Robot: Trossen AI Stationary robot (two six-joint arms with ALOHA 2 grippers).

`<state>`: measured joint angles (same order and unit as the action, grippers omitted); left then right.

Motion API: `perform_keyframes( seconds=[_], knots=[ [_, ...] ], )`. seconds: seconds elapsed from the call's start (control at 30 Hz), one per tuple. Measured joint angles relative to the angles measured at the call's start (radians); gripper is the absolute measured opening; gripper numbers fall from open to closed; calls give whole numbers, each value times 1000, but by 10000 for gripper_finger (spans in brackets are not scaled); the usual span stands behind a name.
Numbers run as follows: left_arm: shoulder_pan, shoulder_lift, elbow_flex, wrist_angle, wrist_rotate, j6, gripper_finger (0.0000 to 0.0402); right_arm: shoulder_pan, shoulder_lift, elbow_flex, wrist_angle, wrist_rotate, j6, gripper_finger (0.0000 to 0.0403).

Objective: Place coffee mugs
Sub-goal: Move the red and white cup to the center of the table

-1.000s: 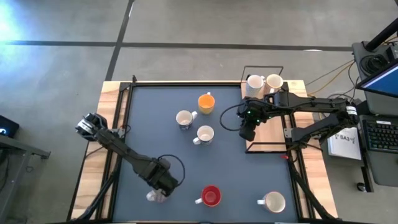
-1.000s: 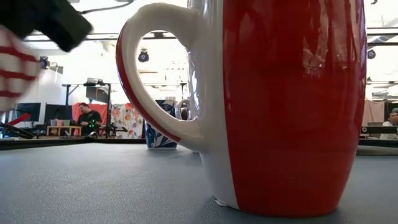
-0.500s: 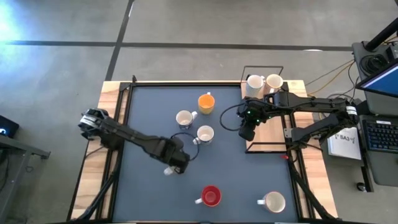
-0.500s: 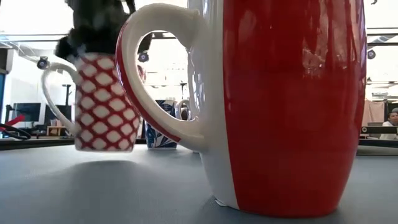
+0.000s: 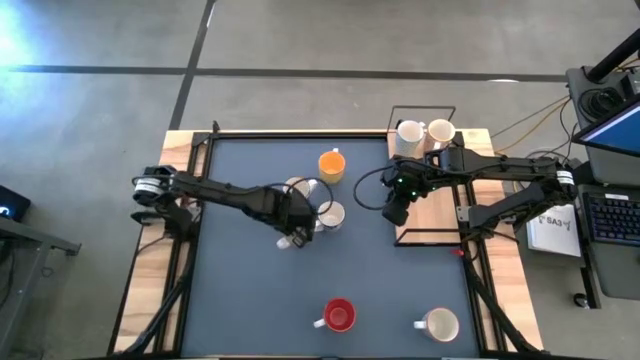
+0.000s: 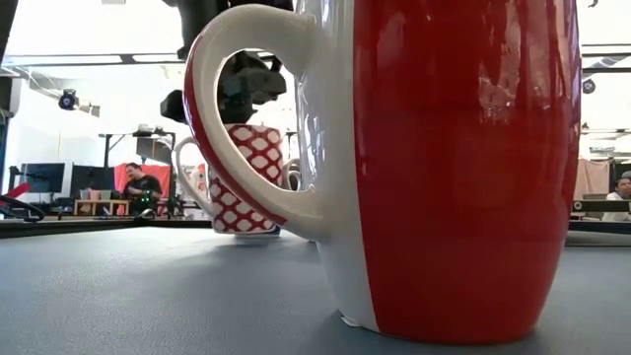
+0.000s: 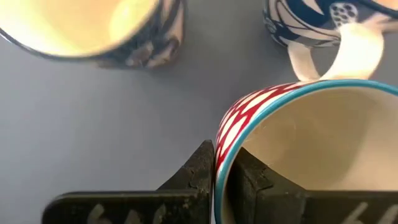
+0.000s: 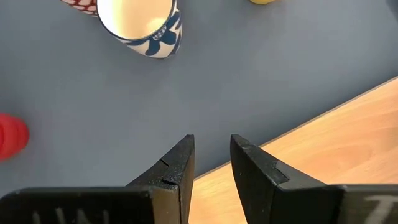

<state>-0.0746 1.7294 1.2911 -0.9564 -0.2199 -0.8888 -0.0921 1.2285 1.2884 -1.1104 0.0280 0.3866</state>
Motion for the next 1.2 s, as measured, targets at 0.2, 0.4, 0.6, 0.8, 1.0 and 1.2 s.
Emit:
perform_keyframes(
  seconds=[0.2, 0.4, 0.6, 0.8, 1.0, 1.2],
  knots=[
    [18, 1, -10, 4, 0, 13, 10, 0, 0, 0, 2, 0, 22, 93],
    [17, 5, -28, 15, 2, 9, 24, 0, 0, 0, 3, 0, 36, 86],
    [17, 5, -27, 22, 1, 10, 54, 0, 0, 0, 10, 0, 43, 85],
    [10, -2, -13, 11, 24, 26, 80, 0, 0, 0, 29, 0, 70, 91],
    [8, -43, -3, 7, 22, 26, 93, 0, 10, -2, 75, 0, 112, 89],
    [8, -94, -2, -25, -8, 20, 93, 0, 80, -2, 92, -1, 128, 91]
  ],
)
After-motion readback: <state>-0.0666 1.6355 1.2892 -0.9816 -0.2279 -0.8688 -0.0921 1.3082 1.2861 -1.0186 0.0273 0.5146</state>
